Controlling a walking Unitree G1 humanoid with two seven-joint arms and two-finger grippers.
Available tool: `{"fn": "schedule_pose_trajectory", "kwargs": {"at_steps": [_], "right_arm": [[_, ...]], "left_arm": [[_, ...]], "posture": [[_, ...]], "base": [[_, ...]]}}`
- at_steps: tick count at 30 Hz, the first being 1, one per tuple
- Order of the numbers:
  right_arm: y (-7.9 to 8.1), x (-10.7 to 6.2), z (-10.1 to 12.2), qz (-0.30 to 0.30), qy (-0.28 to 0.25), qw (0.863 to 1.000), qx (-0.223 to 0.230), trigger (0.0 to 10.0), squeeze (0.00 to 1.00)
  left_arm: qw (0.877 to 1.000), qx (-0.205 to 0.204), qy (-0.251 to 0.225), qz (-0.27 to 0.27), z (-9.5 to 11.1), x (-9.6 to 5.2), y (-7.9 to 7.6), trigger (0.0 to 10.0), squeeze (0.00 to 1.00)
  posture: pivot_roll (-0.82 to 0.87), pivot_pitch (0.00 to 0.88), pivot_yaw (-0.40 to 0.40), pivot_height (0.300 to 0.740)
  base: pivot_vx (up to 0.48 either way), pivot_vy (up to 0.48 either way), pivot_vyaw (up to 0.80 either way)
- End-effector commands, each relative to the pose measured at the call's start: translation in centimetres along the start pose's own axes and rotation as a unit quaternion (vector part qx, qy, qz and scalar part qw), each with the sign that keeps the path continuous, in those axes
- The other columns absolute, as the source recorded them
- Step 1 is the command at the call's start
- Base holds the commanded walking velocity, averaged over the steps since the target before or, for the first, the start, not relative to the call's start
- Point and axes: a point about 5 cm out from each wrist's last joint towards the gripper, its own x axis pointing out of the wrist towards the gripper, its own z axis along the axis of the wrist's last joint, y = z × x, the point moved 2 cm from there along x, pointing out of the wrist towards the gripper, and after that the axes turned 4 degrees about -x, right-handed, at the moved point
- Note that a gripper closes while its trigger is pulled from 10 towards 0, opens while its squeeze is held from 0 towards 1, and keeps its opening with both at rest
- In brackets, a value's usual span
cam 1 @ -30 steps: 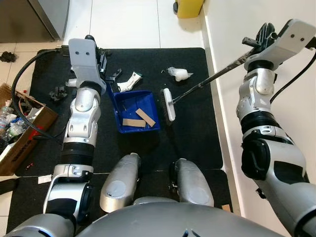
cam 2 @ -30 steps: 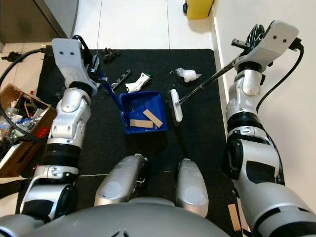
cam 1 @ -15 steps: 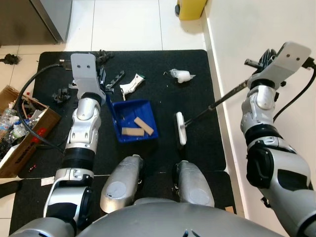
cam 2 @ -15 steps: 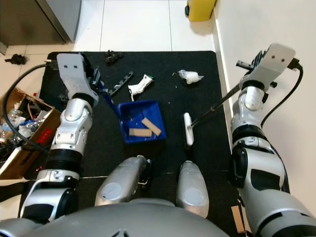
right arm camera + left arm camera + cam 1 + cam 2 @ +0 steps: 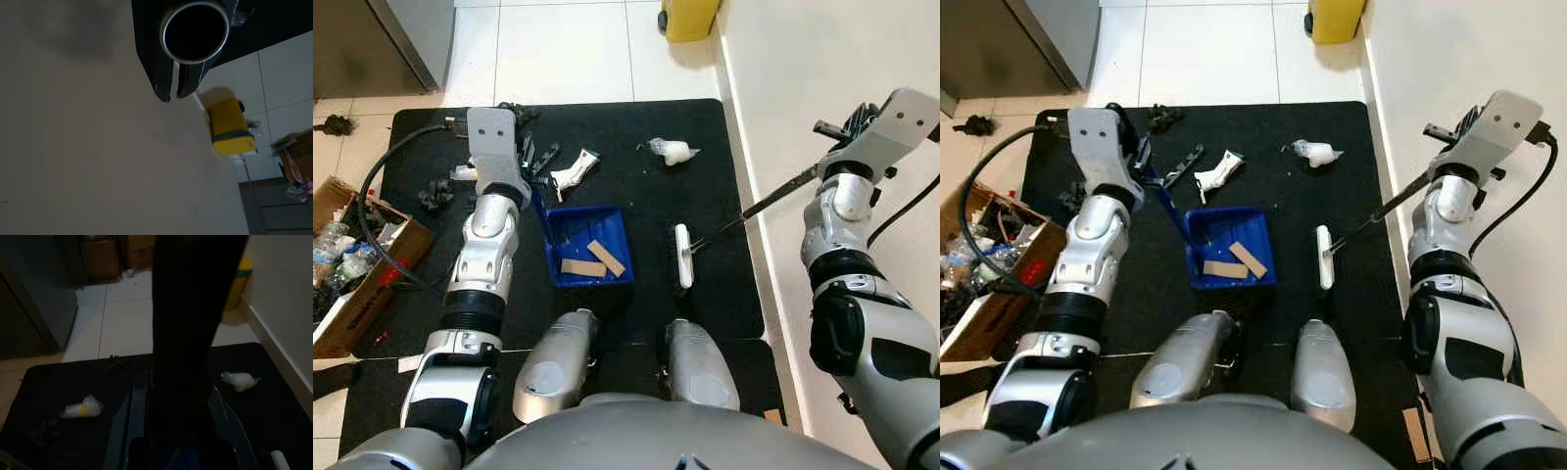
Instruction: Sweep floor
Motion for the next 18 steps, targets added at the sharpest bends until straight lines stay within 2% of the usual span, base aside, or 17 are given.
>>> {"fn": "schedule_pose_trajectory", "kwargs": {"at_steps": [1, 18], "right_arm": [[0.17, 0.22, 0.73, -0.002, -0.018, 1.000, 0.006, 10.0, 0.00], [0.61, 0.35, 0.89, 0.006, -0.018, 1.000, 0.007, 10.0, 0.00]], "left_arm": [[1.000, 0.002, -0.015, -0.002, 0.48, 0.18, -0.20, 10.0, 0.00], [1.000, 0.003, -0.017, 0.001, 0.36, 0.02, -0.06, 10.0, 0.00]], "posture": [[0.14, 0.000, 0.006, 0.740], [0.14, 0.000, -0.003, 0.740]], "base": [[0.000, 0.458, 0.00], [0.000, 0.459, 0.00]]}}
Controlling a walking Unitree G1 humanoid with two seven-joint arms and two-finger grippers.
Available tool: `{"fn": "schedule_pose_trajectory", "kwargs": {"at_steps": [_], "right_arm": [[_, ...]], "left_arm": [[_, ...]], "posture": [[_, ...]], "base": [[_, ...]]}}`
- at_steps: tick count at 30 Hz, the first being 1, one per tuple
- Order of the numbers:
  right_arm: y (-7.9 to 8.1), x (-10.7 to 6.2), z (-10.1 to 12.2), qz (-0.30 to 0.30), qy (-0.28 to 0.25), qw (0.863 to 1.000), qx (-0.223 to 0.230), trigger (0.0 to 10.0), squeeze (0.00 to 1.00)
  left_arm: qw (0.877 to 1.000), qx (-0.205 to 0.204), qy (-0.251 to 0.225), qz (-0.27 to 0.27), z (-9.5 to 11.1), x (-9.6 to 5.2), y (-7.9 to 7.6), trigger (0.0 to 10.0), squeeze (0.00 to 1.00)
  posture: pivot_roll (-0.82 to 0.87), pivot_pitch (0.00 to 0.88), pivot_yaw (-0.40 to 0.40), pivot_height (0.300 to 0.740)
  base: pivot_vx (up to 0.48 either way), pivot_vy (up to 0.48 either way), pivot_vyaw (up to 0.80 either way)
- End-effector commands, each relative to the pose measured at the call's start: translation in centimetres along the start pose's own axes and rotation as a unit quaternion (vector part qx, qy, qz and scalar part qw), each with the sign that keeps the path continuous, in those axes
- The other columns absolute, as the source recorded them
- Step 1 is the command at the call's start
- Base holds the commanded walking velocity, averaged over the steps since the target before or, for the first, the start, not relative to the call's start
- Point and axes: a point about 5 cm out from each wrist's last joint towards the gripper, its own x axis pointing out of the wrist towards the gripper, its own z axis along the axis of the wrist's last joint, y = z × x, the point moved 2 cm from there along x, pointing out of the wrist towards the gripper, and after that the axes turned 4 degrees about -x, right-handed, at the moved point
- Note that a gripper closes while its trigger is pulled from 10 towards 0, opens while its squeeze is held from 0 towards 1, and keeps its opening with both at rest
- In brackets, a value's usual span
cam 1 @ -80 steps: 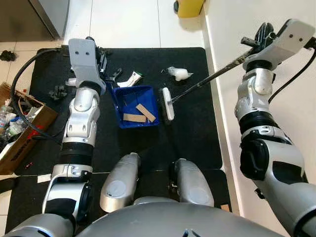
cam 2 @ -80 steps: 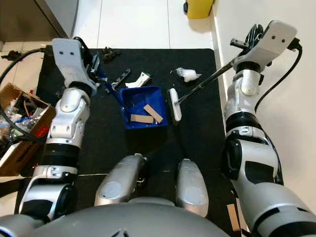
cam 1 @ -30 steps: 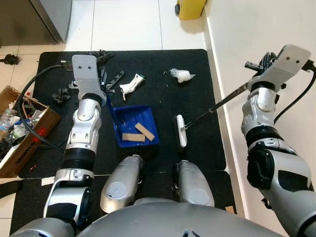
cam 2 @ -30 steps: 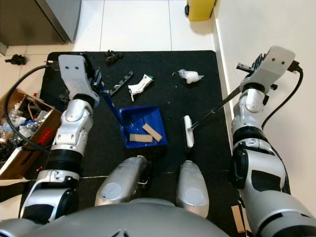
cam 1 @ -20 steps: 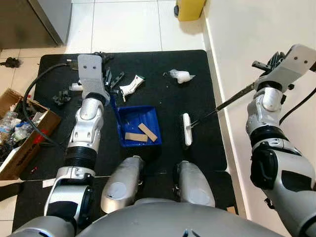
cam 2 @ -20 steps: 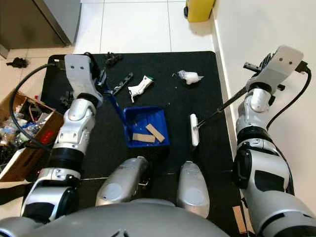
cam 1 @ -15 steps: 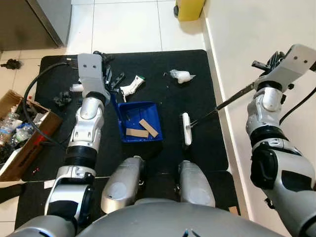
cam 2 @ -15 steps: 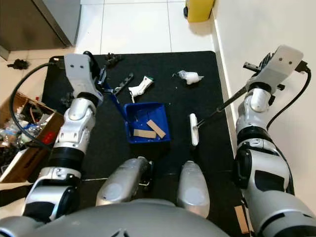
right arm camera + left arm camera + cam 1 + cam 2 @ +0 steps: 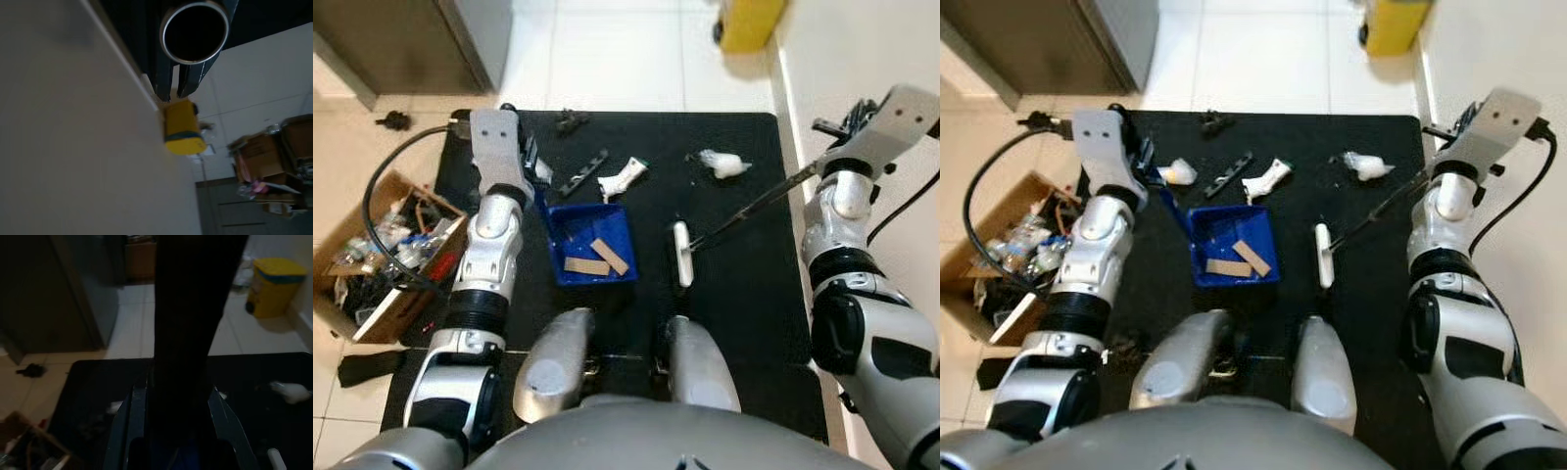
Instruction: Sweep floor
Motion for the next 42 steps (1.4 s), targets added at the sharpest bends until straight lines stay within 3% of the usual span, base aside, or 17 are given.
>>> {"fn": "schedule_pose_trajectory", "kwargs": {"at_steps": [1, 26, 42], "right_arm": [[0.27, 0.07, 0.32, 0.002, -0.008, 1.000, 0.005, 10.0, 0.00], [0.54, 0.09, 0.34, 0.005, -0.007, 1.000, 0.007, 10.0, 0.00], [0.55, 0.04, 0.26, 0.004, -0.006, 1.000, 0.008, 10.0, 0.00]], "left_arm": [[1.000, 0.004, -0.017, 0.004, 0.62, 0.00, 0.32, 10.0, 0.00], [1.000, 0.005, -0.018, 0.004, 0.56, 0.00, 0.35, 10.0, 0.00], [1.000, 0.001, -0.013, -0.019, 0.42, 0.04, -0.32, 10.0, 0.00]], "posture": [[0.14, 0.000, -0.003, 0.740], [0.15, 0.000, -0.003, 0.740], [0.15, 0.000, -0.002, 0.740]], "base": [[0.000, 0.461, 0.00], [0.000, 0.463, 0.00], [0.000, 0.000, 0.00]]}}
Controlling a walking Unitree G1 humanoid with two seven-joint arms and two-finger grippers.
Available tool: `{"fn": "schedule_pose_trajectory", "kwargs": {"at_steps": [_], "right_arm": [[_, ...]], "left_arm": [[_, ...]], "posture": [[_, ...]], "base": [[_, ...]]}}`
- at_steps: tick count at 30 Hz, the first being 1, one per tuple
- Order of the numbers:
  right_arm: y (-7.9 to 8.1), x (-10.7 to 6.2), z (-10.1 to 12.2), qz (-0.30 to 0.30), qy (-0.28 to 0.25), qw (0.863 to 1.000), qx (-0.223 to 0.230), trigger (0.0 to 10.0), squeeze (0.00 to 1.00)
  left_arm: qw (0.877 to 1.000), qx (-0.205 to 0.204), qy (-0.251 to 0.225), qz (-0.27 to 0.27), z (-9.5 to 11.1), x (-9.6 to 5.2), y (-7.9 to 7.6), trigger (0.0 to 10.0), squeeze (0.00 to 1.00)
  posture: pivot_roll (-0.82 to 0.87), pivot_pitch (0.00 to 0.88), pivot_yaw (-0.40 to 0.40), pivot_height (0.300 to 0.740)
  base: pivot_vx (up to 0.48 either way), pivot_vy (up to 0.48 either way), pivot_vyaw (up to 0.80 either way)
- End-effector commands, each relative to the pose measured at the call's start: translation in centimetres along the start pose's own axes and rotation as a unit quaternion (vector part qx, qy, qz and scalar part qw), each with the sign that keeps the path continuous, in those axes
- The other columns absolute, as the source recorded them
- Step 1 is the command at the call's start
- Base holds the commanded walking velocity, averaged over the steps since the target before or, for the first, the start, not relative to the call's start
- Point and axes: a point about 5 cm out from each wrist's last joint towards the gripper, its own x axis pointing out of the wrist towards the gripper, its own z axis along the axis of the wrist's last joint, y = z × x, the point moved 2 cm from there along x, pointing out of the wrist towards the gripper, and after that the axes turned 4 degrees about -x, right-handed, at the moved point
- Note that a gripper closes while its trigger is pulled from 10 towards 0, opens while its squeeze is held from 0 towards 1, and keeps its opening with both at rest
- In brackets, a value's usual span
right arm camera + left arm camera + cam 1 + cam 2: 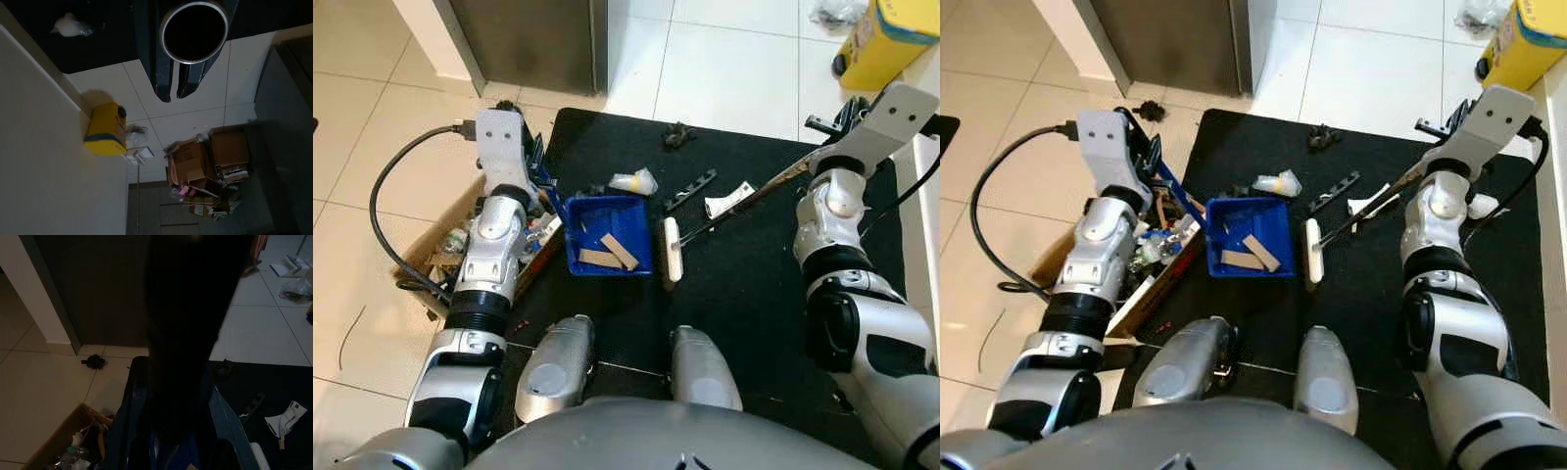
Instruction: Sweep floor
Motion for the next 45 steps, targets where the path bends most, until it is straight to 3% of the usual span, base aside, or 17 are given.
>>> {"fn": "schedule_pose_trajectory", "kwargs": {"at_steps": [1, 7, 9, 12, 16, 18, 22, 23, 25, 29, 30, 32, 33, 35, 38, 40, 45], "right_arm": [[-0.1, 0.2, 0.5, -0.002, -0.011, 1.000, 0.001, 10.0, 0.00], [0.0, 0.2, 0.5, -0.001, -0.011, 1.000, 0.000, 10.0, 0.00], [0.1, 0.3, 0.6, 0.001, -0.013, 1.000, 0.001, 10.0, 0.00], [0.2, 0.3, 0.7, 0.002, -0.015, 1.000, 0.000, 10.0, 0.00], [0.5, 0.4, 1.3, 0.010, -0.030, 1.000, -0.002, 10.0, 0.00], [1.1, 0.8, 2.4, 0.023, -0.055, 0.998, -0.006, 10.0, 0.00], [1.4, 0.9, 2.9, 0.028, -0.065, 0.997, -0.007, 10.0, 0.00], [2.1, 1.2, 4.0, 0.043, -0.088, 0.995, -0.006, 10.0, 0.00], [2.7, 1.4, 4.9, 0.055, -0.103, 0.993, -0.005, 10.0, 0.00], [3.3, 1.6, 5.7, 0.070, -0.116, 0.991, 0.001, 10.0, 0.00], [3.3, 1.6, 5.7, 0.070, -0.116, 0.991, 0.001, 10.0, 0.00], [3.4, 1.8, 6.0, 0.073, -0.118, 0.990, 0.002, 10.0, 0.00], [3.4, 1.8, 6.0, 0.073, -0.118, 0.990, 0.002, 10.0, 0.00], [3.1, 1.9, 6.1, 0.073, -0.119, 0.990, 0.002, 10.0, 0.00], [3.0, 1.9, 6.1, 0.071, -0.118, 0.990, 0.001, 10.0, 0.00], [2.6, 2.0, 6.1, 0.067, -0.118, 0.991, 0.000, 10.0, 0.00], [2.3, 2.0, 6.0, 0.063, -0.116, 0.991, -0.001, 10.0, 0.00]], "left_arm": [[1.000, 0.003, -0.012, -0.005, 0.6, 0.1, 0.0, 10.0, 0.00], [0.999, -0.010, -0.012, -0.033, 0.8, 0.2, -1.0, 10.0, 0.00], [0.998, -0.021, -0.022, -0.055, 1.7, 0.5, -2.0, 10.0, 0.00], [0.997, -0.026, -0.030, -0.060, 2.3, 0.8, -2.3, 10.0, 0.00], [0.996, -0.045, -0.061, -0.053, 4.8, 1.7, -2.2, 10.0, 0.00], [0.993, -0.050, -0.097, -0.035, 7.7, 2.3, -1.2, 10.0, 0.00], [0.992, -0.052, -0.112, -0.028, 8.9, 2.5, -0.8, 10.0, 0.00], [0.988, -0.051, -0.148, -0.010, 11.5, 2.5, 0.3, 10.0, 0.00], [0.984, -0.052, -0.172, 0.007, 13.3, 2.3, 1.4, 10.0, 0.00], [0.978, -0.045, -0.194, 0.058, 15.0, 2.0, 4.0, 10.0, 0.00], [0.978, -0.045, -0.194, 0.058, 15.0, 2.0, 4.0, 10.0, 0.00], [0.973, -0.037, -0.207, 0.099, 15.9, 1.8, 6.1, 10.0, 0.00], [0.973, -0.037, -0.207, 0.099, 15.9, 1.8, 6.1, 10.0, 0.00], [0.963, -0.030, -0.224, 0.148, 17.0, 1.4, 8.7, 10.0, 0.00], [0.956, -0.027, -0.234, 0.173, 17.7, 1.1, 10.1, 10.0, 0.00], [0.940, -0.016, -0.255, 0.225, 19.4, 0.2, 12.8, 10.0, 0.00], [0.927, 0.000, -0.271, 0.261, 20.5, -0.6, 14.4, 10.0, 0.00]], "posture": [[0.15, 0.000, -0.002, 0.740], [0.15, 0.000, 0.000, 0.740], [0.14, 0.000, 0.002, 0.740], [0.14, 0.000, 0.002, 0.740], [0.14, 0.000, 0.005, 0.740], [0.14, 0.000, 0.007, 0.740], [0.14, 0.000, 0.007, 0.740], [0.15, 0.000, 0.004, 0.740], [0.15, 0.000, 0.004, 0.740], [0.15, 0.000, 0.000, 0.740], [0.15, 0.000, 0.000, 0.740], [0.16, 0.000, -0.008, 0.740], [0.16, 0.000, -0.008, 0.740], [0.16, 0.000, -0.010, 0.740], [0.17, 0.000, -0.010, 0.740], [0.17, 0.000, -0.008, 0.740], [0.17, 0.000, -0.008, 0.740]], "base": [[0.000, 0.000, 0.00], [0.000, 0.000, 0.00], [0.000, 0.000, 0.00], [0.000, 0.000, 0.00], [0.000, 0.000, 0.00], [0.000, 0.000, 0.00], [0.000, 0.000, 0.00], [0.000, 0.000, 0.00], [0.000, 0.000, 0.00], [0.000, 0.000, 0.00], [0.000, 0.000, 0.00], [0.000, 0.000, 0.00], [0.000, 0.000, 0.00], [0.000, 0.000, 0.00], [0.000, 0.000, 0.00], [0.000, 0.000, 0.00], [0.000, 0.000, 0.00]]}}
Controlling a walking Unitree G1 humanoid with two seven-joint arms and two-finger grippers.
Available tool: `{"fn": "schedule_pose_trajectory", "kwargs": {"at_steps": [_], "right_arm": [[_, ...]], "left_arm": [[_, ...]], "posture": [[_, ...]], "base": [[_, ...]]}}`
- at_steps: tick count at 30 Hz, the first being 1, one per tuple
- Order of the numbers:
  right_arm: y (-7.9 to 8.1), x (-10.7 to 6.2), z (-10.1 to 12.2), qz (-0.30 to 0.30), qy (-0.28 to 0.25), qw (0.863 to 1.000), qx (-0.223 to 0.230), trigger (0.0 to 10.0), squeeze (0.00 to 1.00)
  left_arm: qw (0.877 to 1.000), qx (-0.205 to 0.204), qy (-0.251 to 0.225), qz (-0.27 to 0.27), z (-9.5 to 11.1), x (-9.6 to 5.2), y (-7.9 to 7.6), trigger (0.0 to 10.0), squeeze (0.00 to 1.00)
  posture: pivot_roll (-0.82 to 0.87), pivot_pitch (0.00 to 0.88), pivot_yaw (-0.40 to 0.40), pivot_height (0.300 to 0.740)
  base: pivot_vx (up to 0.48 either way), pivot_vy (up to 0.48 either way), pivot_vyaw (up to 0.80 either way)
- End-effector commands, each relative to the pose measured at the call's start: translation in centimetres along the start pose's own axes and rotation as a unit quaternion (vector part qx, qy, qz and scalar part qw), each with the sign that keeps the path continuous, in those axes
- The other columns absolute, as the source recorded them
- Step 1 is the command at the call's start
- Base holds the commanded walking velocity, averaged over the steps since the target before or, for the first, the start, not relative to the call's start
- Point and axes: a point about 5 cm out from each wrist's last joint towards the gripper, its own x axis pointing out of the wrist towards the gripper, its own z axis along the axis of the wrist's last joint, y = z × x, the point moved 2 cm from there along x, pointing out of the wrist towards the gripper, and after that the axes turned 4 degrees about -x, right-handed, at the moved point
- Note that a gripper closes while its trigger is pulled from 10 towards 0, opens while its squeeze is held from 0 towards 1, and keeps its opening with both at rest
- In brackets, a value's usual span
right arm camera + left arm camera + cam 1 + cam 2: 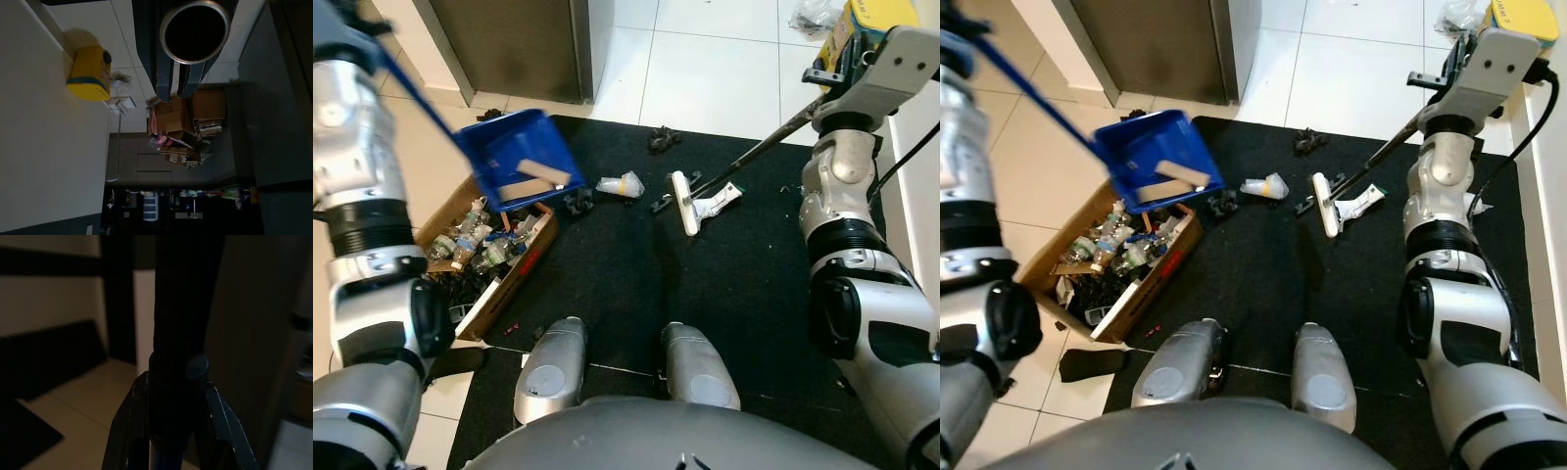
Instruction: Sweep floor
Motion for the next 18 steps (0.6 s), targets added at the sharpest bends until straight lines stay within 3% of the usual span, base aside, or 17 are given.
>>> {"fn": "schedule_pose_trajectory", "kwargs": {"at_steps": [1, 4, 10, 14, 18], "right_arm": [[-0.6, 0.2, 0.7, -0.011, -0.016, 1.000, 0.006, 10.0, 0.00], [-0.7, 0.0, 0.4, -0.013, -0.012, 1.000, 0.004, 10.0, 0.00], [-0.7, -0.1, 0.2, -0.012, -0.010, 1.000, 0.004, 10.0, 0.00], [-0.7, -0.2, 0.1, -0.011, -0.007, 1.000, 0.004, 10.0, 0.00], [-0.7, -0.3, 0.0, -0.011, -0.006, 1.000, 0.003, 10.0, 0.00]], "left_arm": [[0.998, 0.018, -0.056, 0.025, 2.6, 0.8, 1.2, 10.0, 0.00], [0.992, 0.074, -0.090, 0.054, 4.0, 1.2, 2.9, 10.0, 0.00], [0.981, 0.145, -0.111, 0.063, 4.6, 1.3, 3.8, 10.0, 0.00], [0.955, 0.259, -0.130, 0.062, 4.3, 1.4, 4.4, 10.0, 0.00], [0.938, 0.314, -0.136, 0.047, 3.7, 1.4, 4.3, 10.0, 0.00]], "posture": [[0.16, 0.000, -0.007, 0.740], [0.17, 0.000, -0.008, 0.740], [0.17, 0.000, -0.008, 0.740], [0.17, 0.000, -0.010, 0.740], [0.17, 0.000, -0.011, 0.740]], "base": [[0.000, 0.000, 0.00], [0.000, 0.000, 0.00], [0.000, 0.000, 0.00], [0.000, 0.000, 0.00], [0.000, 0.000, 0.00]]}}
